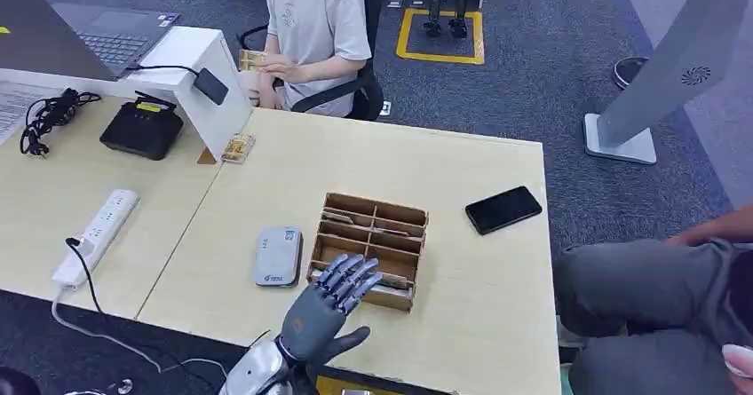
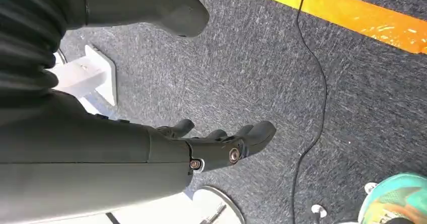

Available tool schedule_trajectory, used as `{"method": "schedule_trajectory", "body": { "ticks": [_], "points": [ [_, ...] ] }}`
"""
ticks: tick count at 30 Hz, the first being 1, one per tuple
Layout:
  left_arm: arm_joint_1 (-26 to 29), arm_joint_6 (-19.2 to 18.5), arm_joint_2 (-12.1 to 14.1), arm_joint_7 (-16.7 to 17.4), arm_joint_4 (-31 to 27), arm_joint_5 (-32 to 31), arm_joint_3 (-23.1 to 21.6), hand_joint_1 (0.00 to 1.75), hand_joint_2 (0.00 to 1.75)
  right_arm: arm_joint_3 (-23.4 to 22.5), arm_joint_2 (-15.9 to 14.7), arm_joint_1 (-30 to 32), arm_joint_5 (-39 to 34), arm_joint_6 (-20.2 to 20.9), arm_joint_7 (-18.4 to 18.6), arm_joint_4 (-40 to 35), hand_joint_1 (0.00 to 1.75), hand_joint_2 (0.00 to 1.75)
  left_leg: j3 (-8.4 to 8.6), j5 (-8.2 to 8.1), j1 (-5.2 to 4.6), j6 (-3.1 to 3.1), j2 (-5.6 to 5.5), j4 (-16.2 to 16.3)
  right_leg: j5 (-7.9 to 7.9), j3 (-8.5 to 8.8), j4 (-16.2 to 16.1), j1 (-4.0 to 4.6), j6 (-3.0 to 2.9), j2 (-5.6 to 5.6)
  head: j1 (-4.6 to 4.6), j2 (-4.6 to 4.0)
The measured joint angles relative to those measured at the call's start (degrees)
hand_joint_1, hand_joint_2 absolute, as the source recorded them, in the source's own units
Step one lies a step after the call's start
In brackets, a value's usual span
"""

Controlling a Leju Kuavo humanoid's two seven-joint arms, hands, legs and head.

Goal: Pass the card to the sensor for recognition and then transmit it.

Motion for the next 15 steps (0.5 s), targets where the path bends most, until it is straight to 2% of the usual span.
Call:
{"method": "schedule_trajectory", "body": {
  "ticks": [5,15],
  "points": [
    [-0.9,0.0,-2.3,0.0,1.3,-0.8,4.3,0.0,1.75,0.0,0.0,0.0,0.1,0.0,0.0,0.0,0.0,1.75,0.01,0.0,0.0,0.0,0.0,0.0,-0.01,-0.01,0.0,0.0,0.0,0.0,0.02,0.0],
    [-1.8,0.0,-2.9,0.2,3.8,-0.9,7.8,0.0,1.75,0.0,0.0,-0.2,0.4,0.1,0.0,0.0,0.0,1.75,0.01,0.0,0.0,0.0,0.01,0.0,-0.01,-0.01,0.0,0.0,0.0,0.01,0.0,0.0]
  ]
}}
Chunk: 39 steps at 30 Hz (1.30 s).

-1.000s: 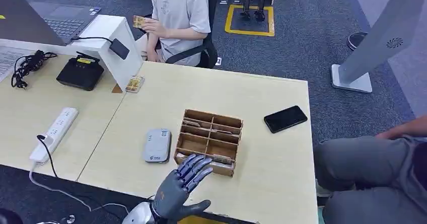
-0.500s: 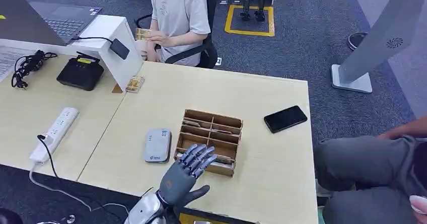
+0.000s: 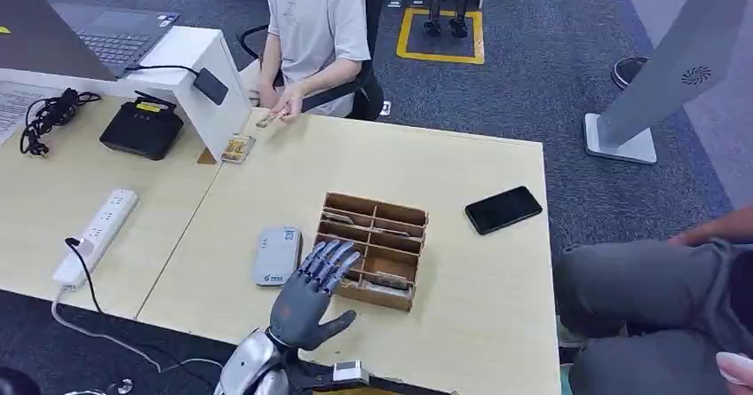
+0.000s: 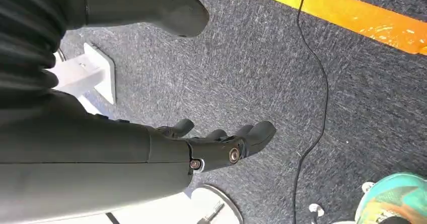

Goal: Pass the card to the sensor for recognition and then transmit it.

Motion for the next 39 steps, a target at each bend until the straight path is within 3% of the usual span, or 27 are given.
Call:
{"method": "schedule_trajectory", "body": {
  "ticks": [3,9,27,39],
  "points": [
    [-0.1,0.0,-0.2,1.5,1.3,-3.0,1.8,0.0,1.75,0.0,0.0,0.0,0.5,0.5,0.0,0.0,0.0,1.75,0.02,0.0,0.0,0.0,0.02,0.0,0.0,0.0,0.0,0.0,0.0,0.03,0.0,0.0],
    [-0.9,0.0,-0.2,1.7,3.2,-3.4,4.2,0.0,1.75,-0.1,0.0,-0.1,0.8,0.6,0.1,0.0,0.0,1.75,0.02,0.0,-0.01,0.0,0.02,0.0,0.0,0.0,0.0,0.0,0.0,0.03,-0.02,0.0],
    [-1.4,0.0,-0.2,4.2,4.0,-5.3,5.5,0.0,1.75,-0.3,0.0,-0.1,1.0,0.7,-0.1,0.0,0.0,1.75,0.01,0.0,-0.01,0.0,0.01,0.0,0.0,0.0,0.0,0.0,0.0,0.02,-0.02,0.0],
    [-1.7,0.0,-0.3,1.1,4.3,-3.1,5.8,0.0,1.75,-0.3,0.0,-0.1,1.0,0.6,0.1,0.0,0.0,1.75,0.01,0.0,-0.01,0.0,0.01,0.0,0.0,0.0,0.0,0.0,0.0,0.02,0.0,0.0]
  ]
}}
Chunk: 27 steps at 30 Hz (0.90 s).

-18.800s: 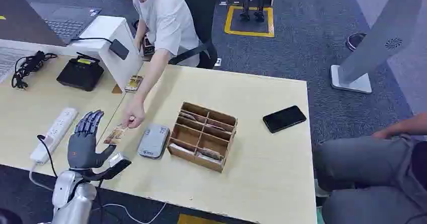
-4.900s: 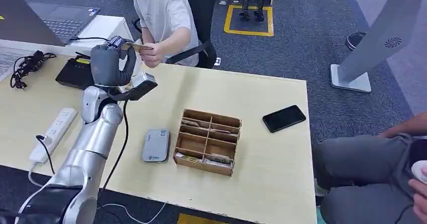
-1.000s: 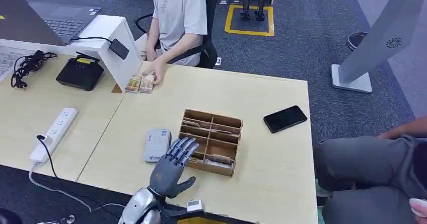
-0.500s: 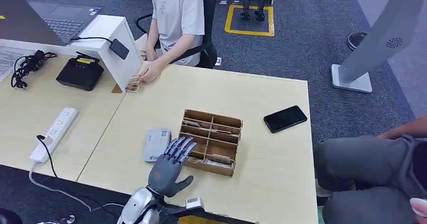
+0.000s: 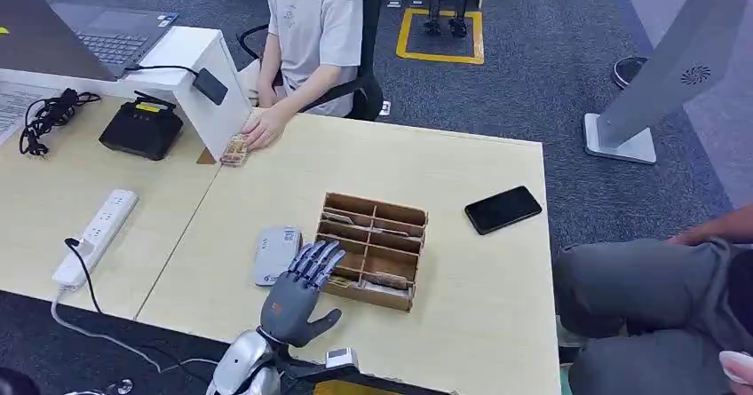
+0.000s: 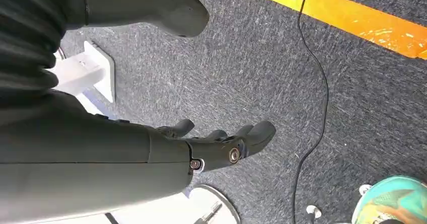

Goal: Pass the card to the sensor for recognition and then transmit it.

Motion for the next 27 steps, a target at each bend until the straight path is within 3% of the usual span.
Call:
{"method": "schedule_trajectory", "body": {
  "ticks": [5,25,26,27],
  "points": [
    [-0.1,0.0,0.1,2.0,0.0,-2.0,0.0,0.0,1.75,0.0,0.0,0.0,0.0,0.0,0.0,0.0,0.0,1.75,0.0,0.0,0.0,0.0,0.0,0.0,0.0,0.0,0.0,0.0,0.0,-0.02,0.0,0.0],
    [-0.3,0.0,0.0,2.1,0.0,-2.1,1.6,0.0,1.75,0.0,0.0,-0.1,0.0,0.0,-0.2,0.0,0.0,1.75,0.0,0.0,0.0,0.0,-0.01,0.0,0.0,0.0,0.0,0.0,0.0,-0.01,-0.02,0.0],
    [-0.3,0.0,0.0,2.1,0.0,-2.0,1.7,0.65,1.75,0.0,0.0,-0.1,0.0,0.0,-0.2,0.0,0.0,1.75,0.0,0.0,0.0,0.0,-0.01,0.0,0.0,0.0,0.0,0.0,0.0,-0.01,0.0,0.0],
    [-0.3,0.0,0.1,2.9,0.0,-1.9,1.7,1.59,1.75,0.0,0.0,-0.1,0.0,0.0,-0.2,0.0,0.0,1.75,0.0,0.0,0.0,0.0,-0.01,0.0,0.0,0.0,0.0,0.0,0.0,-0.01,-0.02,0.0]
  ]
}}
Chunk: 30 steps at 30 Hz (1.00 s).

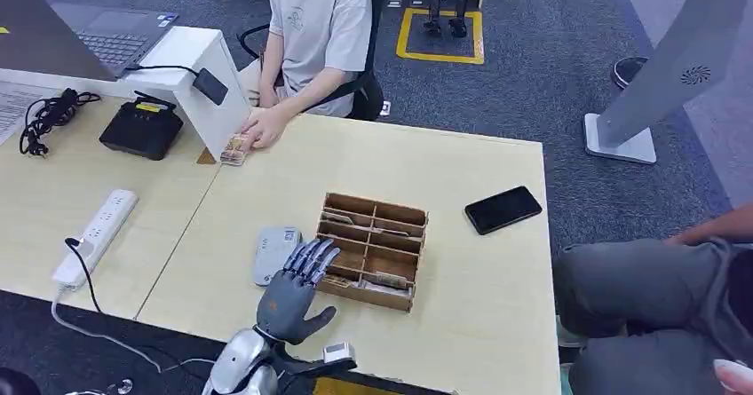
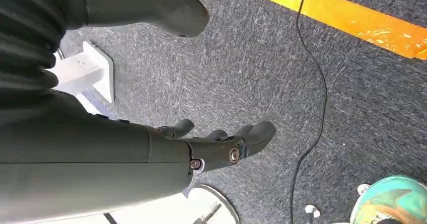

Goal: Pass the card to the sensor for recognition and then transmit it.

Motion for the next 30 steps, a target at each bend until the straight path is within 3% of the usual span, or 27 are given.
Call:
{"method": "schedule_trajectory", "body": {
  "ticks": [2,21,22,23,30],
  "points": [
    [-0.1,0.0,0.0,1.2,0.2,0.3,0.0,1.62,1.75,0.0,0.0,0.0,0.0,0.0,0.0,0.0,0.0,1.75,0.0,0.0,0.0,0.0,0.0,0.0,0.0,0.0,0.0,0.0,0.0,0.0,0.0,0.0],
    [-2.1,0.7,0.2,1.1,1.8,0.5,0.0,1.62,1.75,0.0,0.0,-0.2,0.0,0.0,-0.2,0.0,0.0,1.75,0.0,0.0,0.0,0.0,-0.02,0.0,0.0,0.01,0.0,0.0,0.0,-0.01,0.02,0.0],
    [-2.1,0.7,0.2,1.1,1.8,0.5,0.0,1.75,1.75,0.0,0.0,-0.2,0.0,0.0,-0.2,0.0,0.0,1.75,0.0,0.0,0.0,0.0,-0.02,0.0,0.0,0.01,0.0,0.0,0.0,-0.01,0.02,0.0],
    [-2.1,0.7,0.2,1.1,1.9,0.5,0.0,1.75,1.75,0.0,0.0,-0.2,0.0,0.0,-0.2,0.0,0.0,1.75,0.0,0.0,0.0,0.0,-0.02,0.0,0.0,0.02,0.0,0.0,0.0,-0.01,0.02,0.0],
    [-2.4,0.7,0.2,-1.5,2.8,2.8,0.6,1.75,1.75,0.0,0.0,-0.2,0.0,-0.1,-0.2,0.0,0.0,1.75,0.01,0.0,0.0,0.0,-0.01,0.0,0.0,0.03,0.0,0.0,0.0,-0.01,0.02,0.0]
  ]
}}
